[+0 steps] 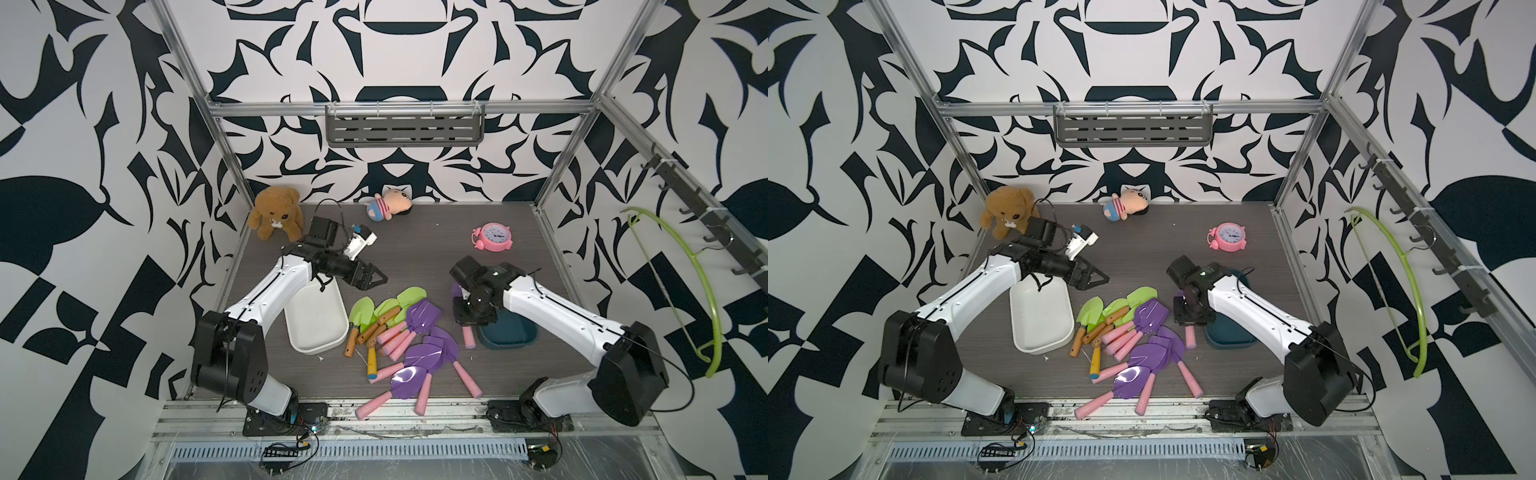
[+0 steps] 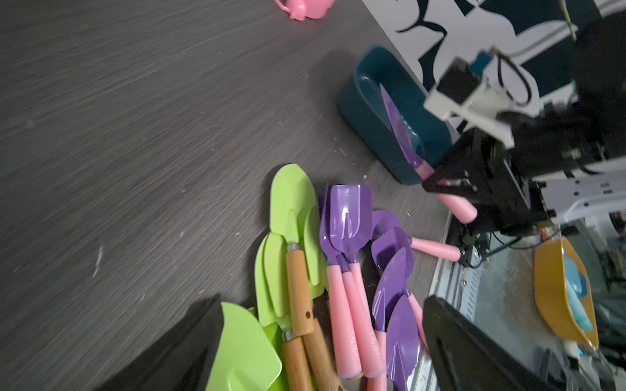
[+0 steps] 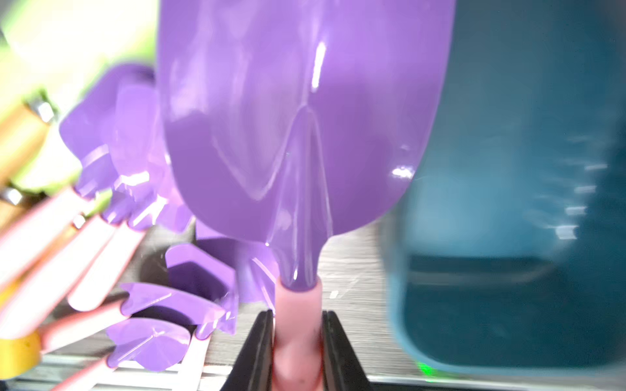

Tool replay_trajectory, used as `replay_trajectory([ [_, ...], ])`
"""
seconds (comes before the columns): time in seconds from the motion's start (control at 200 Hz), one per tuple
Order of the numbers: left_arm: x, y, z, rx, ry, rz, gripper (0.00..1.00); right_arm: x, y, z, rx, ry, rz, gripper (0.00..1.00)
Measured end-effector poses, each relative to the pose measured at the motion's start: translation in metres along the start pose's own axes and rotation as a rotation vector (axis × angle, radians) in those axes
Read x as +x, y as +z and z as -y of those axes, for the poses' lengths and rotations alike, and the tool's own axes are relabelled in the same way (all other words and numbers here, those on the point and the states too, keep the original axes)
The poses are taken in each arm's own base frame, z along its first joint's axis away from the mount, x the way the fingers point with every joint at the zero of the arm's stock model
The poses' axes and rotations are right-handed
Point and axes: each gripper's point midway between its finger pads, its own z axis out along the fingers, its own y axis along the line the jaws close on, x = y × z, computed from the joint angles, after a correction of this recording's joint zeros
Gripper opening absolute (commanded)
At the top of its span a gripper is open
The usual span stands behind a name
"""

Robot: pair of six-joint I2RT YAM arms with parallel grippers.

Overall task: Sort the small shovels by color and place them into the storage box
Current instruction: Place the shovel in the storage box.

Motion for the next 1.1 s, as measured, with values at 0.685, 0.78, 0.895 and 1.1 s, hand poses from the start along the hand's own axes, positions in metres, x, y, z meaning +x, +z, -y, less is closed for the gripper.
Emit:
replay_trajectory([
  [0.685,0.016,0.018,-0.009,0.002,-0.036,-0.085,0.99,-0.025,0.040,0.076,0.136,-0.041,-0.203,0.19],
  [0.78,0.016,0.018,-0.009,0.002,-0.039,-0.085,0.99,-0.024,0.048,0.072,0.107,-0.055,-0.210,0.19],
  [0.895,0.020,0.019,-0.010,0.002,-0.049,-0.090,0.99,-0.026,0.055,0.068,0.087,-0.069,-0.208,0.19],
  [1.1,0.024,0.022,-0.013,0.004,-0.068,-0.101,0.99,-0.031,0.070,0.065,0.068,-0.087,-0.204,0.21],
])
